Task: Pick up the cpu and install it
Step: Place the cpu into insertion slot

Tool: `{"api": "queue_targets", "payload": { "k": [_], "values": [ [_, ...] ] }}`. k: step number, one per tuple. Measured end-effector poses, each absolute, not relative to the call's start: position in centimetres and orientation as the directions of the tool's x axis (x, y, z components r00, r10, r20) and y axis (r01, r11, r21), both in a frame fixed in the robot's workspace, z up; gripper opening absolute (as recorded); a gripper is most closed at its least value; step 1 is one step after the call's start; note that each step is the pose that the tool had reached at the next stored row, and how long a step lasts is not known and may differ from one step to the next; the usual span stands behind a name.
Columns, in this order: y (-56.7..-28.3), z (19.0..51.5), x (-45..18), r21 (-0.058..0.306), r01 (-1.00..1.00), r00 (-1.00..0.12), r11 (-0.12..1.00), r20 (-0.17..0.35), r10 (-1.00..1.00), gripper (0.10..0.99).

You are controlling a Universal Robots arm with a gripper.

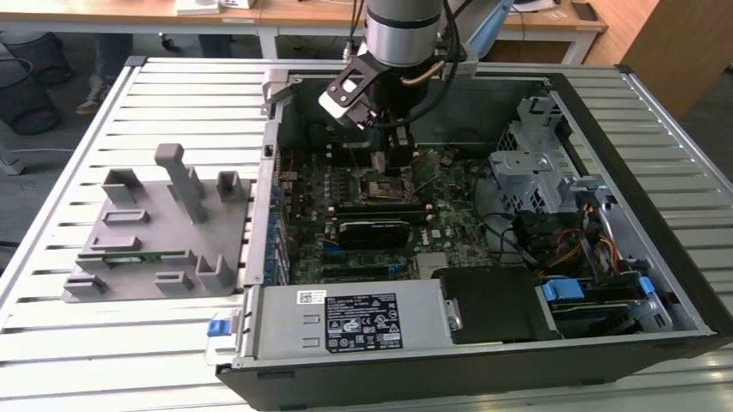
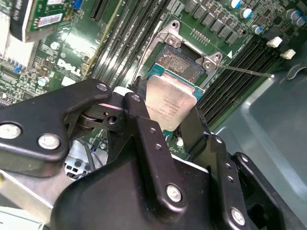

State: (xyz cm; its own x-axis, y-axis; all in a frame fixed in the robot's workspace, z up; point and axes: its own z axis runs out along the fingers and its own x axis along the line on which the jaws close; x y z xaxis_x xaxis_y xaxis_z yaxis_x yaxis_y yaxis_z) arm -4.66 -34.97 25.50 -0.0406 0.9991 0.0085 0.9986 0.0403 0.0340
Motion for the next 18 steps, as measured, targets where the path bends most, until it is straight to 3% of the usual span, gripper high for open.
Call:
{"api": "queue_targets", "payload": {
  "k": [18],
  "values": [
    [-34.7,22.8,-4.7,0.034,0.999,-0.016,0.016,0.009,1.0,0.529]
  ]
}}
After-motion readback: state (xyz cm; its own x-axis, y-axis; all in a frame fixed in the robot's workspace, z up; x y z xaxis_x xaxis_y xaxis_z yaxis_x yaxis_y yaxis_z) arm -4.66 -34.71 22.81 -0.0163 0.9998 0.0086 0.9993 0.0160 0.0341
